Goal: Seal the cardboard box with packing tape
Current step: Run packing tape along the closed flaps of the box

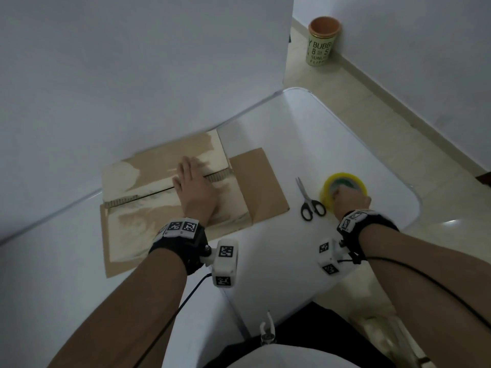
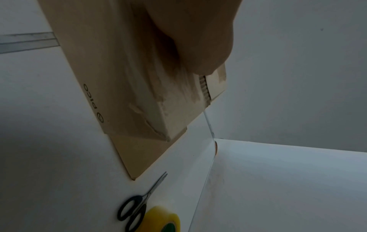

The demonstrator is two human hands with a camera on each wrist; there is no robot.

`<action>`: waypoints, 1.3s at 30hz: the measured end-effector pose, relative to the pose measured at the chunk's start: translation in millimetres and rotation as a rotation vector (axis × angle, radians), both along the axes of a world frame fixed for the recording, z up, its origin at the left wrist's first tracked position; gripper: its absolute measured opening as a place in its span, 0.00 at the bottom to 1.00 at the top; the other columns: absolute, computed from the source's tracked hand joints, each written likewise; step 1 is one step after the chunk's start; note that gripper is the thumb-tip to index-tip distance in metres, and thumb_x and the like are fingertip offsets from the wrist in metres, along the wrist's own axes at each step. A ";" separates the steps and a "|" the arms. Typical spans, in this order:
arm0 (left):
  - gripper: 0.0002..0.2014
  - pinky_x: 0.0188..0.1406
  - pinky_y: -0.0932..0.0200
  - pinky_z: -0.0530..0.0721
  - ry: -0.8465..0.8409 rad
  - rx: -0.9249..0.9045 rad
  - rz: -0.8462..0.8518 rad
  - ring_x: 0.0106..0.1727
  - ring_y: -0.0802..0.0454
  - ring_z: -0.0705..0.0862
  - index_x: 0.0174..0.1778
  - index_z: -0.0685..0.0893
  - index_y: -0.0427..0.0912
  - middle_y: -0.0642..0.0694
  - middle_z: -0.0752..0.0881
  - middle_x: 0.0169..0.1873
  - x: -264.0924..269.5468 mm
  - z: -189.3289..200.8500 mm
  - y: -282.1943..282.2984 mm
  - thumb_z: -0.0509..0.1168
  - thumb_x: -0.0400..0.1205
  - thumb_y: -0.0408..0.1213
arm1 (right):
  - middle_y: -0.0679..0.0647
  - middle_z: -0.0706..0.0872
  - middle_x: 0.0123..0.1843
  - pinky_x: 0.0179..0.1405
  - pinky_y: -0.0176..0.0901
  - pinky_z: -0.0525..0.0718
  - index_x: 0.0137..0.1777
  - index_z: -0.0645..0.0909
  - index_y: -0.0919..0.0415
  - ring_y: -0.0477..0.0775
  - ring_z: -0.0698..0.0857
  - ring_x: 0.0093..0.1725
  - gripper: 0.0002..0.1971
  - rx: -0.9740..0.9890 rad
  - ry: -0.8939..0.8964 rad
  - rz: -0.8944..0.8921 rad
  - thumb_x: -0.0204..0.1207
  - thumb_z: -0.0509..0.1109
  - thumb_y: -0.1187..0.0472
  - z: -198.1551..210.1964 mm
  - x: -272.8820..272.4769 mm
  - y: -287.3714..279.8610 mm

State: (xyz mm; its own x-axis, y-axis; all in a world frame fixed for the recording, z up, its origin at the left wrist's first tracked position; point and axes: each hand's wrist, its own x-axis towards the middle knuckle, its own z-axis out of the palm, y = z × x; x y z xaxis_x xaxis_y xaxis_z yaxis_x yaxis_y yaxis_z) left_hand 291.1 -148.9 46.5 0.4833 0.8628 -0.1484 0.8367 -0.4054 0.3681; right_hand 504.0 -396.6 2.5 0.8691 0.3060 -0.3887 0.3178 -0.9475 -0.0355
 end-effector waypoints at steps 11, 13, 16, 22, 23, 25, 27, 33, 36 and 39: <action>0.27 0.83 0.44 0.42 -0.024 -0.089 -0.048 0.86 0.46 0.43 0.85 0.50 0.40 0.44 0.46 0.86 -4.9 5.0 11.5 0.47 0.88 0.34 | 0.63 0.74 0.73 0.75 0.56 0.67 0.73 0.71 0.62 0.63 0.73 0.73 0.20 -0.111 0.290 0.032 0.84 0.58 0.56 -8.2 -10.1 0.2; 0.27 0.83 0.43 0.42 -0.029 -0.092 -0.060 0.86 0.46 0.43 0.85 0.51 0.40 0.44 0.46 0.86 -6.2 3.5 13.2 0.47 0.88 0.34 | 0.61 0.81 0.63 0.73 0.56 0.67 0.66 0.76 0.57 0.62 0.78 0.66 0.14 -0.131 0.161 0.066 0.83 0.57 0.58 -12.3 -12.2 -5.9; 0.27 0.83 0.42 0.42 -0.049 -0.080 -0.061 0.86 0.45 0.44 0.85 0.52 0.40 0.44 0.47 0.86 -6.8 1.4 13.3 0.48 0.88 0.33 | 0.59 0.85 0.48 0.65 0.52 0.70 0.56 0.79 0.59 0.61 0.83 0.55 0.10 -0.025 -0.003 0.072 0.82 0.58 0.59 -6.8 -12.8 -2.2; 0.28 0.83 0.43 0.44 -0.104 -0.122 -0.067 0.86 0.46 0.45 0.84 0.56 0.41 0.44 0.49 0.85 -7.0 2.0 18.1 0.51 0.86 0.30 | 0.65 0.79 0.48 0.46 0.47 0.71 0.55 0.76 0.72 0.60 0.78 0.49 0.20 0.858 0.037 -0.414 0.87 0.51 0.54 56.5 -4.1 63.6; 0.28 0.84 0.44 0.46 -0.136 -0.146 -0.077 0.86 0.46 0.46 0.83 0.58 0.40 0.44 0.50 0.85 -9.6 3.7 20.9 0.52 0.85 0.29 | 0.62 0.76 0.47 0.46 0.45 0.70 0.52 0.76 0.68 0.57 0.75 0.48 0.18 0.990 0.109 -0.449 0.87 0.52 0.53 72.4 -4.8 81.1; 0.29 0.83 0.48 0.51 -0.248 -0.227 -0.094 0.85 0.47 0.52 0.82 0.63 0.39 0.44 0.55 0.85 -19.0 7.5 27.8 0.55 0.83 0.26 | 0.57 0.77 0.49 0.53 0.48 0.73 0.50 0.76 0.60 0.56 0.76 0.51 0.14 1.174 0.304 -0.439 0.85 0.54 0.51 106.3 -12.0 118.8; 0.26 0.82 0.55 0.55 -0.352 -0.330 -0.102 0.84 0.49 0.58 0.81 0.67 0.40 0.47 0.60 0.84 -33.5 15.3 34.6 0.56 0.84 0.26 | 0.56 0.79 0.51 0.57 0.48 0.76 0.54 0.79 0.57 0.55 0.78 0.52 0.12 1.250 0.506 -0.339 0.84 0.59 0.51 135.8 -27.2 154.5; 0.19 0.76 0.56 0.68 -0.651 -0.629 0.007 0.75 0.51 0.74 0.72 0.79 0.37 0.45 0.79 0.72 -82.5 42.1 52.1 0.56 0.86 0.23 | 0.60 0.85 0.61 0.66 0.54 0.78 0.61 0.84 0.63 0.60 0.83 0.60 0.19 1.084 0.857 0.043 0.78 0.69 0.50 169.0 -111.6 228.4; 0.14 0.59 0.54 0.80 -0.800 -0.728 0.127 0.55 0.52 0.87 0.58 0.86 0.40 0.45 0.90 0.54 -110.6 54.1 58.0 0.60 0.84 0.24 | 0.57 0.86 0.59 0.62 0.50 0.78 0.60 0.85 0.61 0.58 0.83 0.59 0.17 0.949 0.885 0.202 0.77 0.71 0.51 165.7 -148.9 242.5; 0.17 0.45 0.61 0.88 -0.942 -0.906 0.277 0.43 0.54 0.91 0.52 0.86 0.42 0.48 0.93 0.42 -135.9 64.4 62.5 0.56 0.83 0.20 | 0.60 0.86 0.58 0.59 0.48 0.77 0.61 0.83 0.64 0.58 0.84 0.56 0.16 0.872 0.957 0.294 0.80 0.68 0.55 165.1 -176.4 250.2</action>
State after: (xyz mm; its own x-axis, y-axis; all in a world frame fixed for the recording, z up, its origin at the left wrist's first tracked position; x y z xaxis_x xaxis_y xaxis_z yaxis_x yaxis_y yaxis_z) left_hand 155.2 -86.4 110.9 0.5432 0.7233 -0.4264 0.1311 0.4286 0.8940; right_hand 327.6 -146.3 167.6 0.2230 0.8943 -0.3879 0.0154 -0.4011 -0.9159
